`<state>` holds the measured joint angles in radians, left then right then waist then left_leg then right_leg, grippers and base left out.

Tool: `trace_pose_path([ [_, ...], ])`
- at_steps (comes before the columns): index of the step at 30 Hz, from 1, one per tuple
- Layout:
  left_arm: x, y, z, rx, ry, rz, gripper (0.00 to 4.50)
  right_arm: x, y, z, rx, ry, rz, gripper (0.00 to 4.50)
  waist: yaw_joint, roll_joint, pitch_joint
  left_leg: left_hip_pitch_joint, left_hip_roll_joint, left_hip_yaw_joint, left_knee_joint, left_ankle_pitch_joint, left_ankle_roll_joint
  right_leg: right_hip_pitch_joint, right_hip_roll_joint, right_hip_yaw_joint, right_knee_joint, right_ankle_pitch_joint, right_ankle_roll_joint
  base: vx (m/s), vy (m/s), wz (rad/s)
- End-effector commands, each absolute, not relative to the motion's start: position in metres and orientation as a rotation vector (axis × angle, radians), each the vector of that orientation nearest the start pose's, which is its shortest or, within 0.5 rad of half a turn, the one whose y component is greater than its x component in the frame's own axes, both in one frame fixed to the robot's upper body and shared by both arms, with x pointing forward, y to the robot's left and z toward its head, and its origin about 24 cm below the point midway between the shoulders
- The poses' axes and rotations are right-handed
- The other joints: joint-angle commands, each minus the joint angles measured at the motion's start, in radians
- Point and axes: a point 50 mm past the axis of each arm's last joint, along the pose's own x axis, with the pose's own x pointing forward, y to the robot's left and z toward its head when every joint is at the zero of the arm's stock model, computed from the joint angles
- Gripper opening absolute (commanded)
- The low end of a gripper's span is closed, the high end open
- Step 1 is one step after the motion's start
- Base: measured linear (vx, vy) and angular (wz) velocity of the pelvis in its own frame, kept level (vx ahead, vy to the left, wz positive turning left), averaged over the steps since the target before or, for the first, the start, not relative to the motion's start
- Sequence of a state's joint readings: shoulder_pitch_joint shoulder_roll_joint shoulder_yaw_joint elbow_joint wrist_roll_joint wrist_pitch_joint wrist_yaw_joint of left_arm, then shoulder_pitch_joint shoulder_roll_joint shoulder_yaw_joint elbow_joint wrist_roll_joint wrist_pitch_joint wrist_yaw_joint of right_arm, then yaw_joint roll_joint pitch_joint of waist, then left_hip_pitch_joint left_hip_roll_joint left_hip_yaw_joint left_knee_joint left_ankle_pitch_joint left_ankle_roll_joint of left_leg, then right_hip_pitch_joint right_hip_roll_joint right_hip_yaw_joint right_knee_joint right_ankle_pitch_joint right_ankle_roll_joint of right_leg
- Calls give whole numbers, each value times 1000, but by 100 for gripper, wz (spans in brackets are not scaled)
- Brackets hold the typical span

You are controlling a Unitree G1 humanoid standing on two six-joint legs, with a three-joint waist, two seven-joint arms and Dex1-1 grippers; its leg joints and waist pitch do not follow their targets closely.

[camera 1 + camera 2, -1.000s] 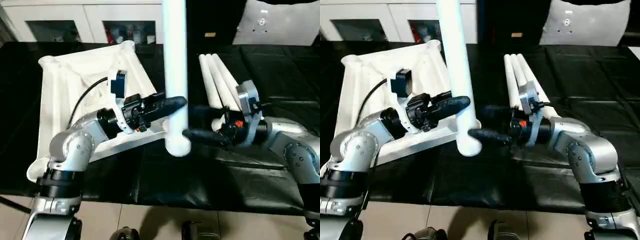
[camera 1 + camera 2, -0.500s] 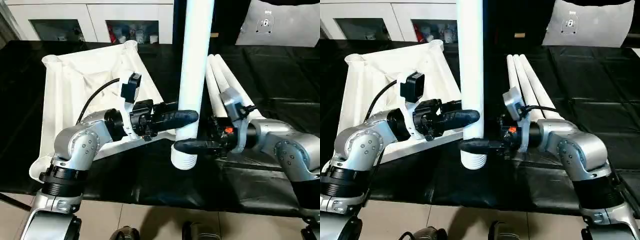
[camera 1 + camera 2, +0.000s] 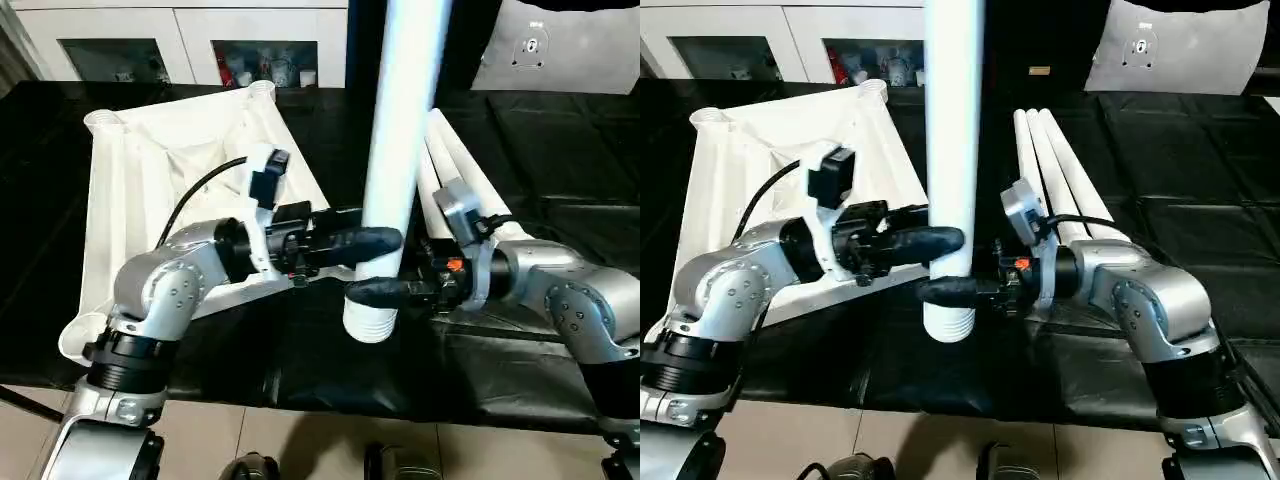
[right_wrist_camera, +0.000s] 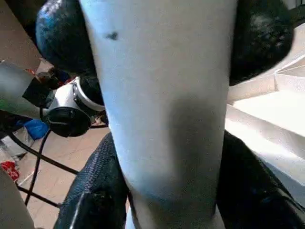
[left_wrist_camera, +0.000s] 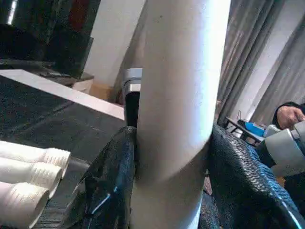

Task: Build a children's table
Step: Insert table leg to table base

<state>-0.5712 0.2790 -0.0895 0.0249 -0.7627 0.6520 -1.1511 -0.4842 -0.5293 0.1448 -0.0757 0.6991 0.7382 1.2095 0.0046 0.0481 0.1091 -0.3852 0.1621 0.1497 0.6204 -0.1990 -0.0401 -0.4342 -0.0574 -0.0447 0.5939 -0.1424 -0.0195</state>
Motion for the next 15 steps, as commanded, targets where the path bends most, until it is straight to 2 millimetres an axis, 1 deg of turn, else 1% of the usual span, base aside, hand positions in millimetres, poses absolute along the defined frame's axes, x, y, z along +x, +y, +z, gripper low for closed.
trace_pose_path([
  [1,288,85,171,-354,-36,-1607,195,269,-126,147,170,271,1589,201,4,-19,-85,5,40,-1,-65,-86,93,79,-60,36,-73,-323,-210,0,0,0],
  [2,289,84,171,-347,-38,-1605,194,269,-126,147,170,273,1590,200,4,-25,-87,5,39,0,-64,-83,95,81,-60,36,-72,-322,-210,0,0,0],
  [6,290,84,170,-329,-38,-1590,193,268,-125,146,168,276,1591,197,3,-24,-86,4,38,0,-63,-70,102,80,-59,36,-72,-317,-207,0,0,0],
  [7,290,85,169,-325,-34,-1581,193,268,-125,146,168,274,1589,197,4,-20,-86,4,38,0,-63,-71,102,80,-60,36,-72,-317,-207,0,0,0],
  [9,291,85,166,-307,-25,-1562,193,268,-125,146,168,271,1586,196,3,-23,-87,5,38,0,-62,-74,102,79,-59,36,-73,-316,-207,0,0,0],
  [12,289,85,164,-299,-17,-1566,193,268,-125,144,166,269,1577,196,4,-22,-88,4,38,0,-62,-69,103,81,-59,36,-71,-309,-209,0,0,0],
  [13,289,85,162,-294,-13,-1569,247,268,-125,143,160,269,1569,196,4,-22,-88,4,39,0,-63,-68,102,80,-59,36,-71,-307,-209,0,0,0],
  [15,286,87,155,-272,11,-1565,267,266,-124,136,152,276,1548,196,2,-21,-88,4,40,-1,-63,-76,99,80,-59,36,-73,-318,-202,0,0,0],
])
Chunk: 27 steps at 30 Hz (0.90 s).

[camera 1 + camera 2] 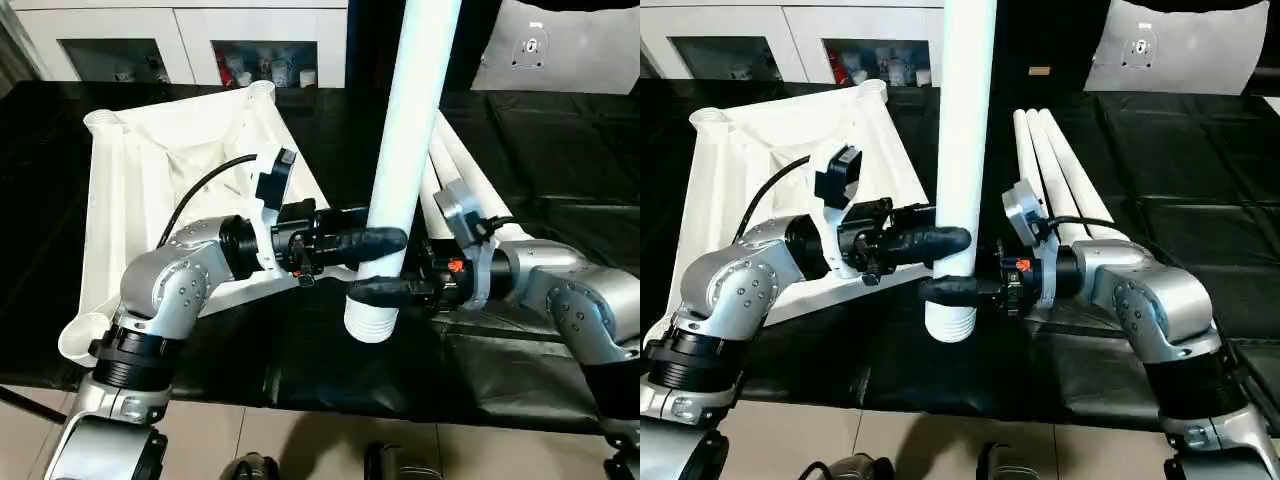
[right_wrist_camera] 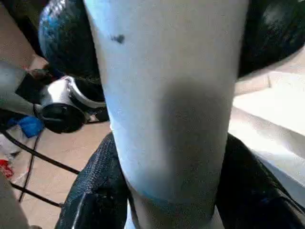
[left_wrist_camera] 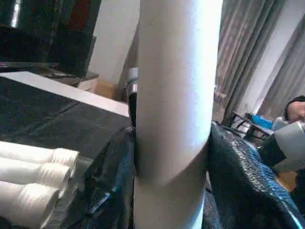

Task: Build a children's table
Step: Insert table leg to table base

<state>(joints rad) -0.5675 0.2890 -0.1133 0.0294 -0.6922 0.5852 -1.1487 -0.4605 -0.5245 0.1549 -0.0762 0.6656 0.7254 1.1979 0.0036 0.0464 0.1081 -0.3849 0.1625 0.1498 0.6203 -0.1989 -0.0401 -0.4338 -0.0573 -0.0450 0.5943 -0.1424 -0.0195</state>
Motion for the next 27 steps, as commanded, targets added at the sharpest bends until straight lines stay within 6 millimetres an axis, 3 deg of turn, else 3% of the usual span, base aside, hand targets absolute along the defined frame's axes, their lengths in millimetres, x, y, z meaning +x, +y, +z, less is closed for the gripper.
trace_pose_path([
  [1,286,87,154,-270,19,-1562,279,265,-124,135,153,279,1548,195,3,-19,-87,3,39,-1,-63,-79,97,80,-60,36,-73,-322,-200,0,0,0],
  [2,285,88,152,-275,25,-1556,290,264,-123,133,155,286,1548,193,3,-20,-88,4,39,0,-63,-74,96,80,-60,37,-73,-316,-201,0,0,0],
  [4,282,91,149,-294,26,-1542,304,259,-122,128,162,299,1553,191,6,-11,-89,5,41,-2,-63,-75,93,79,-60,36,-71,-305,-209,0,0,0],
  [7,278,95,145,-321,41,-1533,323,253,-120,122,176,311,1554,191,6,-13,-89,4,43,-3,-65,-90,90,80,-61,36,-71,-302,-214,0,0,0],
  [11,273,99,140,-339,63,-1535,367,249,-120,116,196,317,1541,191,5,-14,-84,6,41,-2,-67,-120,77,77,-60,36,-77,-367,-196,0,0,0],
  [17,269,101,135,-367,79,-1519,412,246,-119,111,198,324,1533,191,5,-15,-84,7,40,-2,-67,-130,72,75,-60,36,-79,-389,-183,0,0,0],
  [20,268,101,135,-384,73,-1516,436,248,-119,112,193,309,1518,191,4,-15,-83,6,40,-3,-68,-132,69,74,-60,36,-80,-398,-179,0,0,0],
  [23,269,100,138,-399,43,-1496,444,256,-120,115,176,247,1448,191,3,-22,-84,6,42,-2,-67,-125,69,72,-62,37,-78,-402,-175,0,0,0],
  [27,277,99,142,-263,-45,-1346,444,270,-116,122,137,147,1316,191,-3,-21,-82,5,41,-2,-68,-130,67,70,-58,36,-83,-408,-154,0,0,0],
])
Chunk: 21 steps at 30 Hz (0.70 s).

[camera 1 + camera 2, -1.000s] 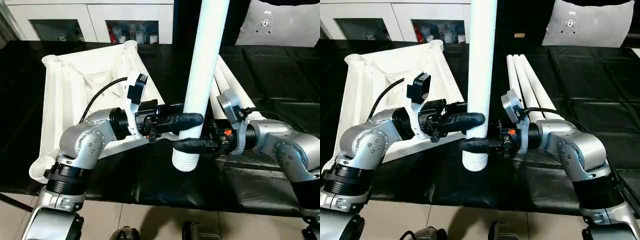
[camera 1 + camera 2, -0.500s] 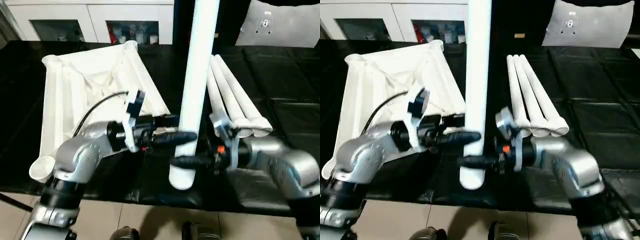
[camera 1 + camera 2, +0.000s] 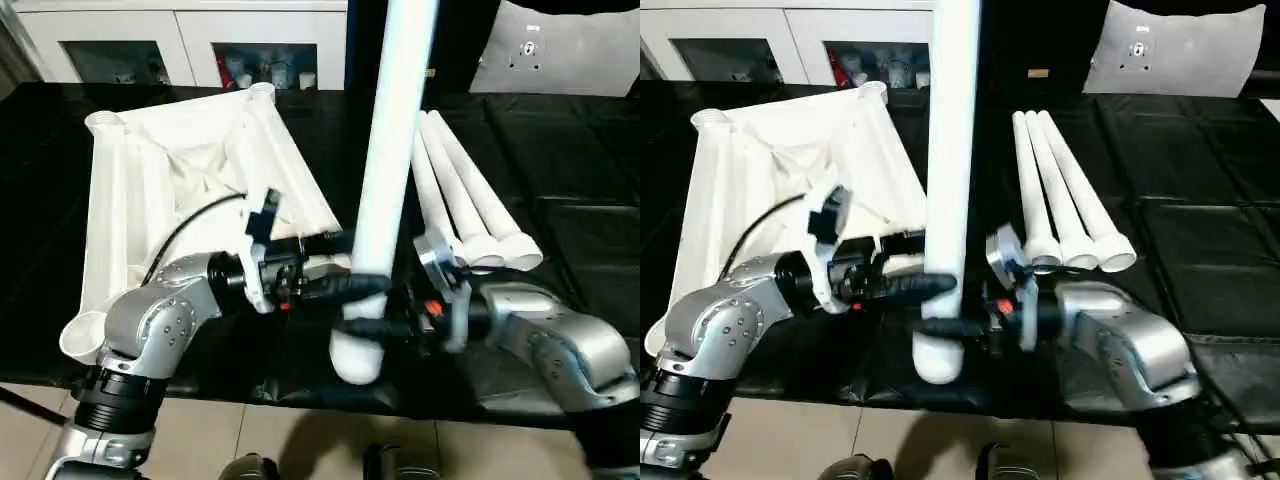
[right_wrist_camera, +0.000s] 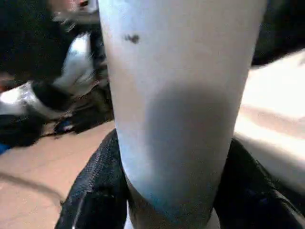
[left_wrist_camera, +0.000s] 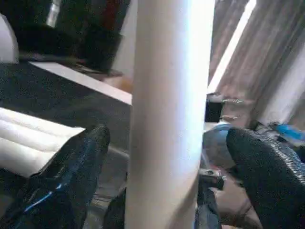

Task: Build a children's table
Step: Insert table leg to table base

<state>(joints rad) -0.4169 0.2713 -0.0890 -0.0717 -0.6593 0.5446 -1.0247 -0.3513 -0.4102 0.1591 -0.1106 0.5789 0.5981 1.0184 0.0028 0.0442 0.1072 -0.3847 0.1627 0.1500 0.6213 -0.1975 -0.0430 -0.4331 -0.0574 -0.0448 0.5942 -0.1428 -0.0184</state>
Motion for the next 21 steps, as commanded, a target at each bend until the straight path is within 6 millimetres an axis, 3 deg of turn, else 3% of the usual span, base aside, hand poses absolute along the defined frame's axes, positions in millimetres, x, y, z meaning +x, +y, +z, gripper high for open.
trace_pose_path([
  [1,277,98,142,-256,-49,-1334,448,271,-115,122,136,139,1306,191,-3,-20,-81,6,40,-2,-69,-131,69,69,-58,36,-83,-406,-152,0,0,0],
  [2,278,97,143,-238,-62,-1302,448,273,-113,124,133,116,1278,191,-2,-14,-80,6,41,-1,-69,-131,69,68,-58,36,-84,-400,-151,0,0,0],
  [9,292,91,146,-155,-131,-1002,450,282,-99,124,92,21,1095,191,-5,-16,-79,1,41,-3,-72,-132,67,68,-57,36,-82,-368,-156,0,0,0],
  [12,294,88,143,-109,-144,-936,414,283,-94,122,83,1,1063,191,-6,-16,-78,0,39,-3,-72,-147,64,68,-58,35,-85,-397,-145,0,0,0],
  [15,293,84,140,-60,-157,-897,414,283,-90,120,82,-5,1035,191,-10,-17,-76,0,40,-5,-74,-168,65,66,-58,34,-87,-419,-129,0,0,0],
  [21,295,80,139,-70,-182,-830,414,285,-87,117,59,-11,999,191,-21,-14,-75,-3,39,-6,-73,-180,67,67,-58,34,-89,-406,-136,0,0,0],
])
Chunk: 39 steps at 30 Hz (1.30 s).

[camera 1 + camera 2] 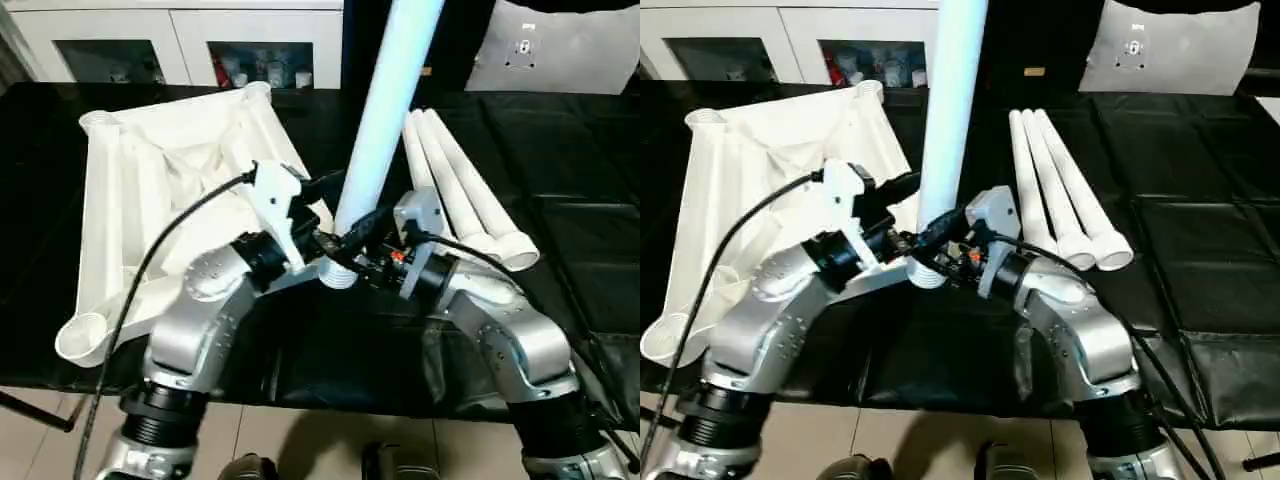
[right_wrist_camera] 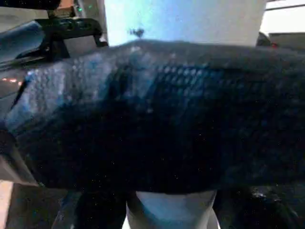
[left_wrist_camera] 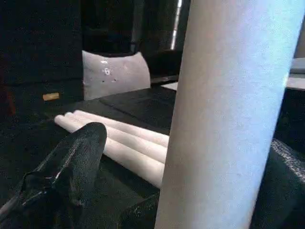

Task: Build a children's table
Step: Insert table leg to table base

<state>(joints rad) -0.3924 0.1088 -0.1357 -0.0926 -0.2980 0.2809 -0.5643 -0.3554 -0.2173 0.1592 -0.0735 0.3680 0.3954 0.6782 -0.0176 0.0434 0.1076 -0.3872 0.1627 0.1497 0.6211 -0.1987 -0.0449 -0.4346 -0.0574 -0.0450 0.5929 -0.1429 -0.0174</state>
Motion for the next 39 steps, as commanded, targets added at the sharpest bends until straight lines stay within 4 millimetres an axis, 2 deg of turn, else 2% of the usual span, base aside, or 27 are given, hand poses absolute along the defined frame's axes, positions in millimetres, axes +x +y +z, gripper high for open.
trace_pose_path([
  [1,295,80,139,-74,-181,-822,414,286,-87,117,58,-12,993,191,0,-13,-76,0,39,-6,-73,-181,68,67,-59,35,-87,-406,-138,0,0,0],
  [2,296,80,138,-74,-182,-817,414,286,-87,117,59,-13,989,191,-3,-9,-76,0,39,-6,-73,-183,68,67,-58,34,-87,-399,-141,0,0,0],
  [6,298,81,134,-64,-184,-779,414,288,-88,117,60,-22,964,191,-4,-7,-73,0,38,-7,-74,-200,68,67,-58,34,-88,-403,-143,0,0,0],
  [15,293,81,128,-66,-164,-807,414,287,-86,112,58,-15,955,191,-4,-7,-71,2,41,-8,-77,-213,66,66,-60,35,-86,-394,-154,0,0,0],
  [17,291,83,125,-53,-151,-849,414,287,-86,110,58,-10,954,191,-6,-9,-69,0,41,-9,-79,-222,65,65,-60,35,-87,-409,-150,0,0,0],
  [22,287,93,118,-14,-72,-940,408,283,-88,104,10,11,991,191,-4,-2,-66,5,44,-11,-83,-237,56,61,-60,36,-85,-412,-150,0,0,0],
  [23,286,95,117,-23,-55,-960,377,282,-88,102,-3,14,1005,191,-3,-2,-66,6,44,-11,-83,-241,53,61,-61,37,-84,-405,-155,0,0,0],
  [28,279,104,120,-50,-58,-1057,335,273,-87,92,-31,2,1077,191,-2,-2,-65,4,47,-10,-85,-249,56,63,-64,39,-80,-376,-180,0,0,0],
  [32,272,104,119,-94,-43,-1113,305,269,-85,83,-34,3,1097,191,-2,-6,-64,7,47,-10,-86,-275,49,62,-66,39,-84,-435,-171,0,0,0],
  [33,270,104,118,-103,-40,-1114,305,268,-84,81,-36,5,1095,191,-2,-4,-66,7,47,-11,-86,-273,48,61,-67,39,-83,-437,-170,0,0,0],
  [34,270,103,118,-109,-40,-1110,280,268,-83,79,-37,6,1092,191,-4,-4,-64,5,47,-10,-86,-275,48,60,-66,39,-85,-440,-170,0,0,0],
  [37,269,103,118,-126,-43,-1102,271,269,-84,78,-35,0,1078,191,-5,-7,-66,7,46,-9,-85,-270,51,60,-65,40,-86,-444,-164,0,0,0],
  [39,270,103,119,-153,-49,-1068,242,272,-85,78,-38,-10,1050,191,-4,-7,-66,5,46,-9,-85,-264,50,61,-65,40,-86,-452,-158,0,0,0],
])
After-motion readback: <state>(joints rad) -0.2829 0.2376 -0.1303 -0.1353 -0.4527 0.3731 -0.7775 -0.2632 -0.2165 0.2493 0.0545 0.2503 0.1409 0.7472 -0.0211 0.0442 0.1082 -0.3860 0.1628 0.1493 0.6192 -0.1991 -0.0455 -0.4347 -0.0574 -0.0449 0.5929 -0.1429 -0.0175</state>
